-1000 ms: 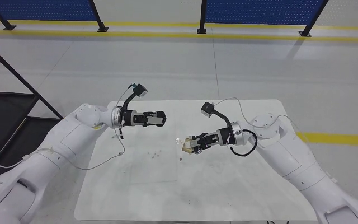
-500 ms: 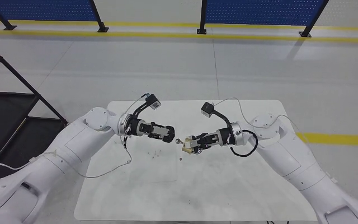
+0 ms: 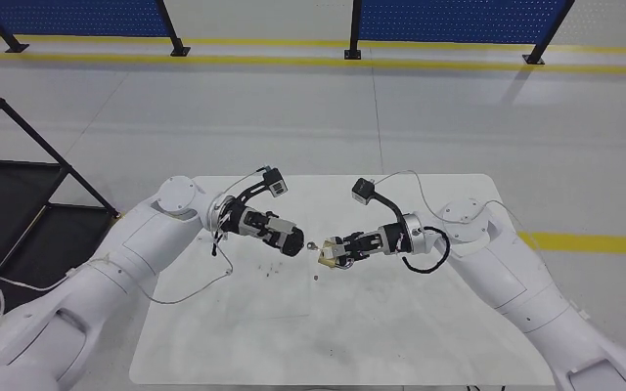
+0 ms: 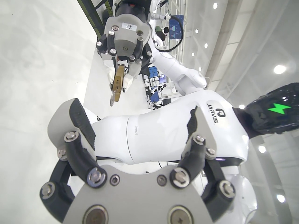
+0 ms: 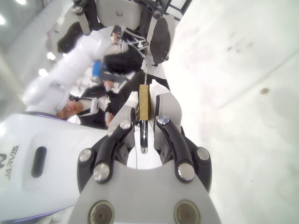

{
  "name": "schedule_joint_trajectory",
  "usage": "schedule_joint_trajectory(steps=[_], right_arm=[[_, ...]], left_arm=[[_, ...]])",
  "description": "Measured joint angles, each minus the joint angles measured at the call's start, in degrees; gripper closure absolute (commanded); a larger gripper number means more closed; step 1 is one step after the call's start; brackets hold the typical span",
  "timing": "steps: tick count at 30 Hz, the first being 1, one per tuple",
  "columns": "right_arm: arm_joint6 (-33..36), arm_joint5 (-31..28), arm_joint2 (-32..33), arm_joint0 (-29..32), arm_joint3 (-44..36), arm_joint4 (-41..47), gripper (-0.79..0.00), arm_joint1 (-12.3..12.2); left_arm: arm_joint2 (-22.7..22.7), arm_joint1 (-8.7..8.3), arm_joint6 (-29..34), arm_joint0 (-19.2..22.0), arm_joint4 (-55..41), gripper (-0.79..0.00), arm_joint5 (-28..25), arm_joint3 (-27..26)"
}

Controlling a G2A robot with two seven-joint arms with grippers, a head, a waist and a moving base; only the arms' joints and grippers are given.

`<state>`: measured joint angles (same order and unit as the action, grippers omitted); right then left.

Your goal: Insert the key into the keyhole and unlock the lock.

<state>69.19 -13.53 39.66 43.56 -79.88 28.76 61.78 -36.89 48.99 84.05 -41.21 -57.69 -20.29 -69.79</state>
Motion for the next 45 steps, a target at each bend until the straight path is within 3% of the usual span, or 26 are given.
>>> schedule_joint_trajectory(steps=[10,19,30,31,33,36,38,45], right_arm=[[0.0,0.0,0.0,0.0,0.0,0.0,0.000,0.0],[0.0,0.0,0.0,0.0,0.0,0.0,0.000,0.0],[0.0,0.0,0.0,0.0,0.0,0.0,0.000,0.0],[0.0,0.0,0.0,0.0,0.0,0.0,0.000,0.0],[0.0,0.0,0.0,0.0,0.0,0.0,0.000,0.0],[0.0,0.0,0.0,0.0,0.0,0.0,0.000,0.0],[0.0,0.0,0.0,0.0,0.0,0.0,0.000,0.0],[0.0,0.0,0.0,0.0,0.0,0.0,0.000,0.0]], left_arm=[[-1.8,4.63,4.0,-0.8,-0.1,-0.785,4.0,4.7],[-1.7,4.79,3.7,-0.9,0.6,-0.785,4.0,4.5],[-6.2,4.50,3.2,-5.7,0.7,-0.782,3.3,3.0],[-6.6,4.48,3.1,-6.0,1.1,-0.711,3.2,2.9],[-7.3,4.48,2.6,-6.5,2.4,-0.656,2.7,2.6],[-8.3,4.53,2.2,-6.9,4.3,-0.459,2.2,1.8],[-8.9,4.55,1.5,-7.1,6.2,-0.382,1.6,1.4],[-9.7,4.95,0.2,-7.4,10.0,-0.339,0.2,0.2]])
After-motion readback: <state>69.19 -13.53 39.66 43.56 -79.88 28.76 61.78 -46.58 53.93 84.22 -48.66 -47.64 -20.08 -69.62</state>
